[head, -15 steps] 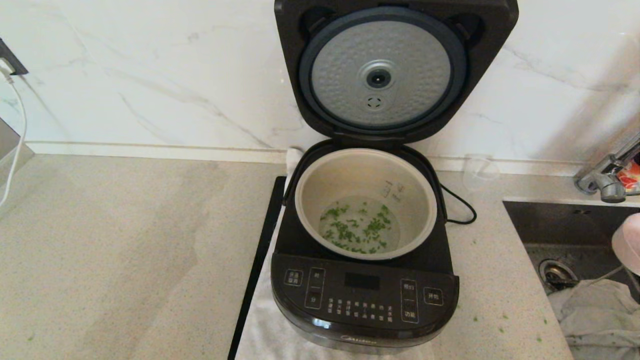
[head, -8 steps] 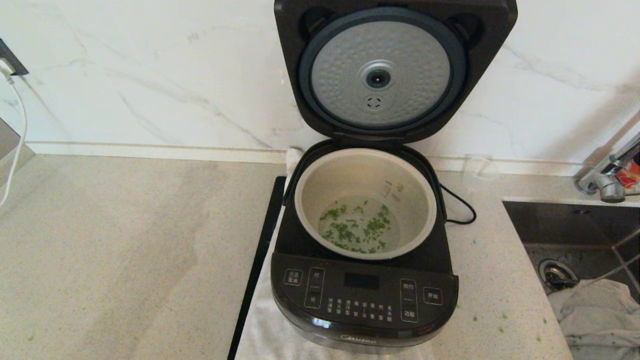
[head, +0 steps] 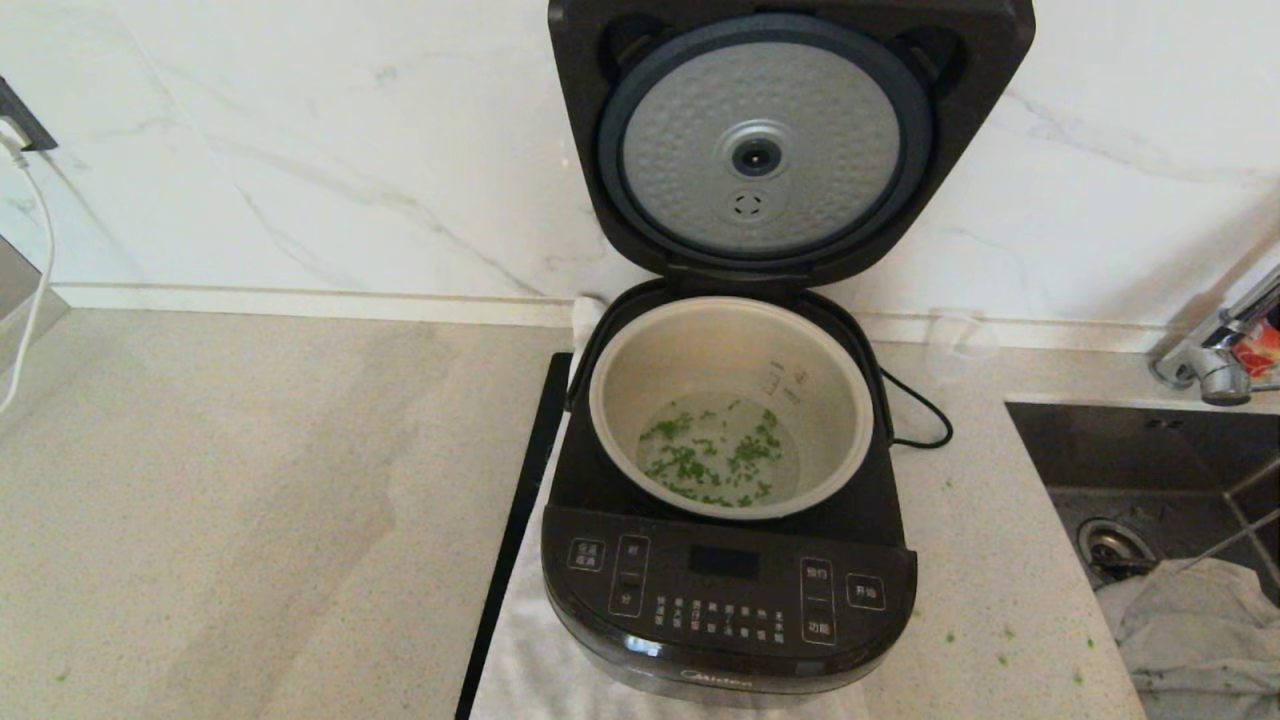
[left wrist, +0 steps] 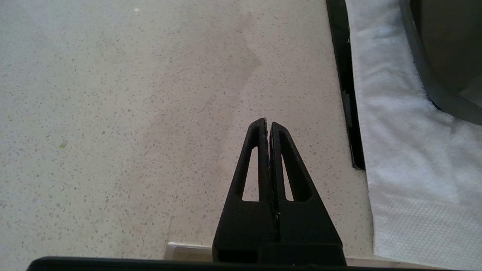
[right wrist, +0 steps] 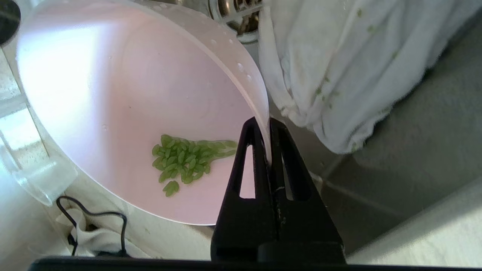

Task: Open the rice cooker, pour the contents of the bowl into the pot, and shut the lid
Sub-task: Fill a bowl with water from the tap

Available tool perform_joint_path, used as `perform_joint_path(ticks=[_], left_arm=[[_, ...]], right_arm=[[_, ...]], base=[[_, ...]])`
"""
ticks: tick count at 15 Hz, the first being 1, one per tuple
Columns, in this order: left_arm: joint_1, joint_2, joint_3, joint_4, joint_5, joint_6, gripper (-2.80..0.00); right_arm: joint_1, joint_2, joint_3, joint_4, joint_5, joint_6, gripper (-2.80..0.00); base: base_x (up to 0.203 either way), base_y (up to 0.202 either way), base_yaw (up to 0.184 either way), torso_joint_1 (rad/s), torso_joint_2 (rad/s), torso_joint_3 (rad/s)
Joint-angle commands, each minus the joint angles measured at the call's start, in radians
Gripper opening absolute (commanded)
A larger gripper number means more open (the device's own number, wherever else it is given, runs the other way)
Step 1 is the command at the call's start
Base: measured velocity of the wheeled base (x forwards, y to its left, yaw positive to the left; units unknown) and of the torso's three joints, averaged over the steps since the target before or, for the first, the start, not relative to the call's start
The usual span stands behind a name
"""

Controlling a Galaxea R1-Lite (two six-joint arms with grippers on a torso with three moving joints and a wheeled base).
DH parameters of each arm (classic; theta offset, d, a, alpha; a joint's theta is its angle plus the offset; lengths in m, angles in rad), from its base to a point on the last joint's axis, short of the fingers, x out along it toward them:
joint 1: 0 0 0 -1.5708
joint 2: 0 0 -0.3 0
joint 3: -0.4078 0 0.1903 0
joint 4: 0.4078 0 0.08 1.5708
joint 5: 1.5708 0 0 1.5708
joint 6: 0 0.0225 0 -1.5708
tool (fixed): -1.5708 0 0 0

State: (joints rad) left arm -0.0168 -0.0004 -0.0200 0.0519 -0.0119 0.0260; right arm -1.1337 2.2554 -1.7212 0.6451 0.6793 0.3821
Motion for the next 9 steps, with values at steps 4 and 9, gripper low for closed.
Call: perform_joint_path(ticks=[4,9], left_arm=[[0.000,0.000,0.000,0.000,0.001,0.000,-2.80],[0.000,-0.001,0.000,0.000,0.000,0.000,-2.80]], right_arm=[[0.057,0.067,-0.098,0.003,0.008,0.042,-2.80],[0.099,0.096,-0.173,0.002,0.007,0.093,-2.80]], base=[[0.000,0.000,0.000,0.000,0.00,0.000],[0.000,0.000,0.000,0.000,0.00,0.000]])
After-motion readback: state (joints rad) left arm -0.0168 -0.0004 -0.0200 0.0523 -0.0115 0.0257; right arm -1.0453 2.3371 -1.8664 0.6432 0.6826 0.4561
